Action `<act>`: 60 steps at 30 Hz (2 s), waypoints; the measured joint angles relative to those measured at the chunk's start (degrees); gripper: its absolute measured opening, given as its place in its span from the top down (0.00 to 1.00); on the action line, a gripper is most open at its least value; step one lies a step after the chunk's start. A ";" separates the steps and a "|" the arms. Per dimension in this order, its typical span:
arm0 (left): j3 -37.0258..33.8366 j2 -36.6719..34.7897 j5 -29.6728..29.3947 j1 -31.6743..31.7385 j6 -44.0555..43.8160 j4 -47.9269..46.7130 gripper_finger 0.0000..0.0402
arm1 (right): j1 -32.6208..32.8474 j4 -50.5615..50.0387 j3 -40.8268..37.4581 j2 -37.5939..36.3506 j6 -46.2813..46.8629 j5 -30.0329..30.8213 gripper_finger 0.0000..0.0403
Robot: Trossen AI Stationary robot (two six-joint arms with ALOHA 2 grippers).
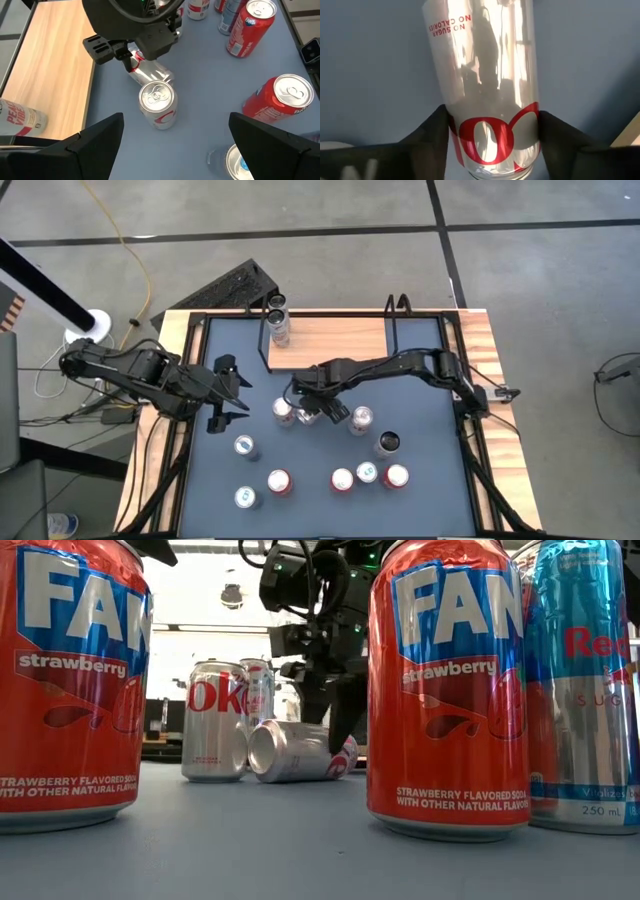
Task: Place canned beverage on shelf
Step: Move the middle silver soda can to the middle right of the table
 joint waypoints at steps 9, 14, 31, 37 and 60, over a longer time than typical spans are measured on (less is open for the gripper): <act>-0.01 0.00 0.00 -0.01 0.43 0.04 0.12 | 1.97 -2.21 0.04 -0.42 3.44 7.03 0.56; -0.02 -0.01 0.02 0.00 0.53 0.08 0.12 | 2.63 -5.78 2.24 -0.52 5.28 9.68 0.52; -0.02 0.00 0.02 0.00 0.59 0.14 0.12 | 11.32 -8.74 3.42 -0.63 -23.14 45.74 0.53; -0.01 0.00 0.02 -0.01 2.00 0.33 0.12 | 12.89 -8.07 3.28 -0.63 -29.43 50.36 0.53; -0.02 -0.02 -5.48 0.00 0.61 1.16 0.12 | 16.65 -2.21 -1.55 -3.65 3.79 71.06 0.67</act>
